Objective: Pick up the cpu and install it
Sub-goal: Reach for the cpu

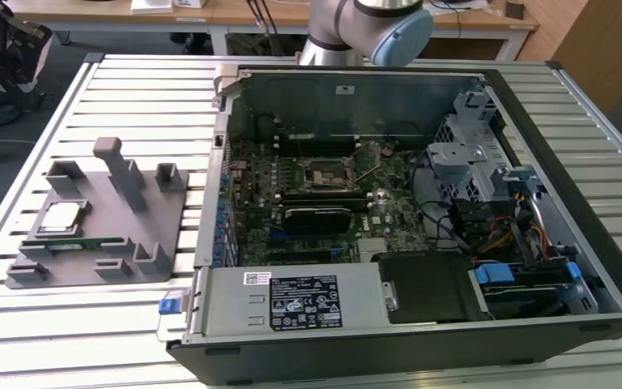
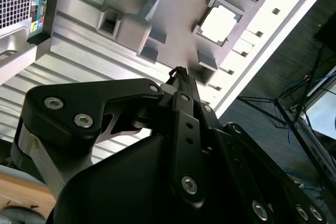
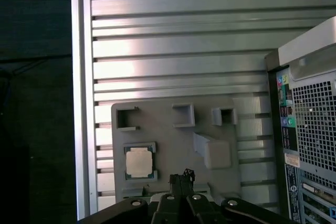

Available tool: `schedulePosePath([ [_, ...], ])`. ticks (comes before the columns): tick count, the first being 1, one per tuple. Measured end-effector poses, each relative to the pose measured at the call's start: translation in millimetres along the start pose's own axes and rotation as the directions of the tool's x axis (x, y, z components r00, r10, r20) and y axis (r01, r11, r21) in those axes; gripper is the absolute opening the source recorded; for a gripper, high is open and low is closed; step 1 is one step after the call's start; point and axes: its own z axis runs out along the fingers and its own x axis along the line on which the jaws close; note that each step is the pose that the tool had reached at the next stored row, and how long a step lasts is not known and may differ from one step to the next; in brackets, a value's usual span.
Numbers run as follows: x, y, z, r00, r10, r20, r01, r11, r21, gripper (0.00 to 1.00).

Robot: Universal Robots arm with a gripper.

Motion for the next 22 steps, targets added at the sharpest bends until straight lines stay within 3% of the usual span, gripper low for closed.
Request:
schedulePosePath([
  [7,15.3,-3.8,1.8,1.0000,0.000,0.0000,0.000,1.0000,0.0000,0.11],
  [17,45.4,-6.6,4.0,1.0000,0.000,-0.0001,0.000,1.0000,0.0000,0.11],
  [22,53.7,-7.3,4.5,1.0000,0.000,-0.0001,0.000,1.0000,0.0000,0.11],
])
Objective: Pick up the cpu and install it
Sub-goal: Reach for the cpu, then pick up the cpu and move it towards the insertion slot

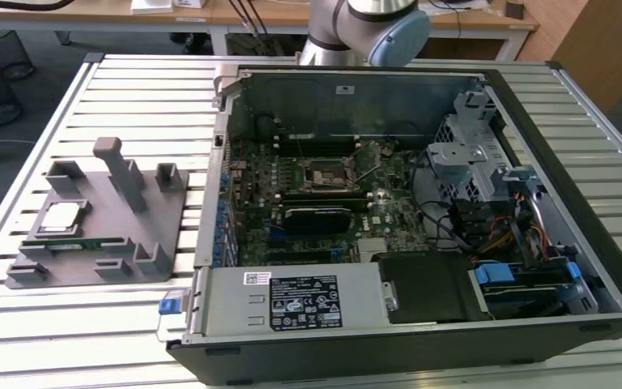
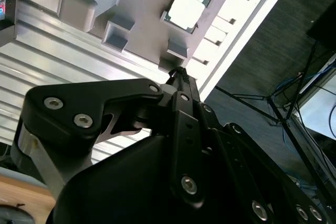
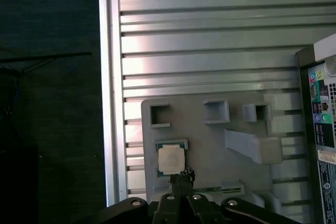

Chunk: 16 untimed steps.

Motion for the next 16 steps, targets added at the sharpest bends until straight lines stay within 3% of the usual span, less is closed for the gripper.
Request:
schedulePosePath([
  [4,3.2,-0.3,0.3,1.0000,0.000,-0.0003,0.000,1.0000,0.0000,0.11],
  [16,3.6,-0.5,2.5,1.0000,0.000,-0.0004,0.000,1.0000,0.0004,0.11],
])
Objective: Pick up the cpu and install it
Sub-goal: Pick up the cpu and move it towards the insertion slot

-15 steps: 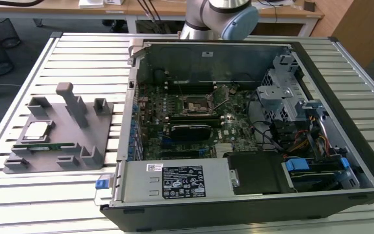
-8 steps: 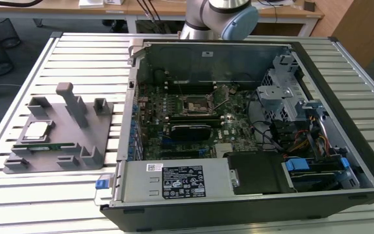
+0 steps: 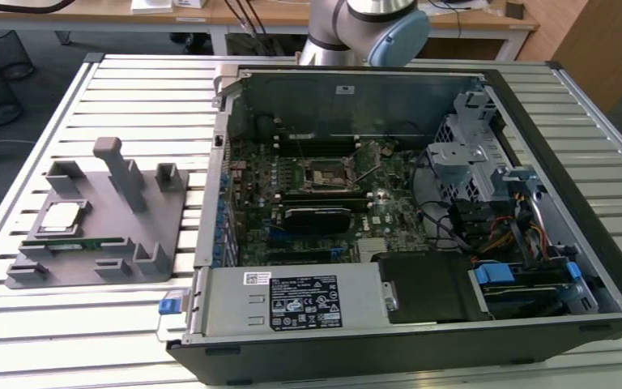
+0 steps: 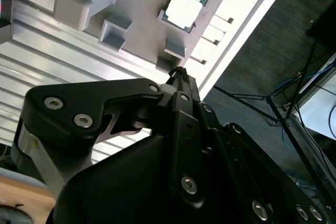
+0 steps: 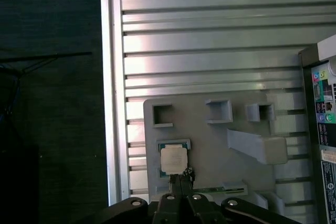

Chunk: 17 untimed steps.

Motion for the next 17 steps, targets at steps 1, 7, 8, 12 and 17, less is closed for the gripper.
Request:
schedulePosePath([
  [1,0.0,-0.1,0.6,1.0000,0.000,0.0000,0.000,1.0000,-0.0001,0.11],
  [7,0.1,-0.3,3.6,1.0000,-0.002,-0.0001,0.002,1.0000,0.0001,0.24],
  [8,0.1,-0.4,4.2,1.0000,-0.004,-0.0004,0.004,1.0000,-0.0001,0.29],
  [12,0.2,-0.8,8.7,0.9998,-0.018,-0.0017,0.018,0.9998,-0.0001,0.41],
  [17,0.4,-1.5,17.7,0.9989,-0.047,-0.0045,0.047,0.9989,-0.0003,0.64],
])
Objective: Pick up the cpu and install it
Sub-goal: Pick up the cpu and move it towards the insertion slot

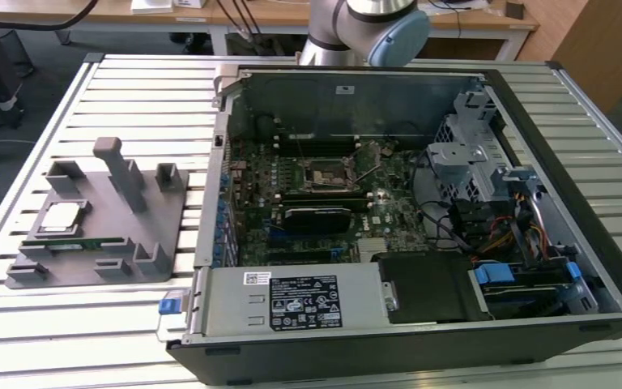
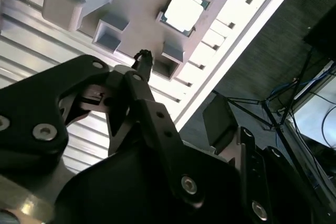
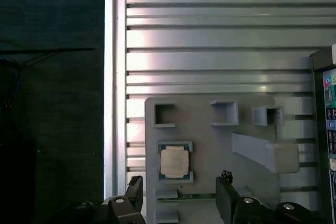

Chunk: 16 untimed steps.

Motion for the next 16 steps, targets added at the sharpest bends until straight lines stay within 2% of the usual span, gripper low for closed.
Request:
schedulePosePath([
  [1,0.0,-0.1,1.4,0.9999,-0.011,-0.0014,0.011,0.9999,-0.0001,0.64],
  [2,0.0,-0.2,2.6,0.9998,-0.020,-0.0025,0.020,0.9998,0.0001,0.71],
  [8,0.9,-0.9,9.7,0.9991,-0.042,-0.0058,0.042,0.9991,0.0074,0.71],
  [16,3.1,-1.6,14.7,0.9980,-0.063,-0.0077,0.063,0.9980,0.0102,0.71],
])
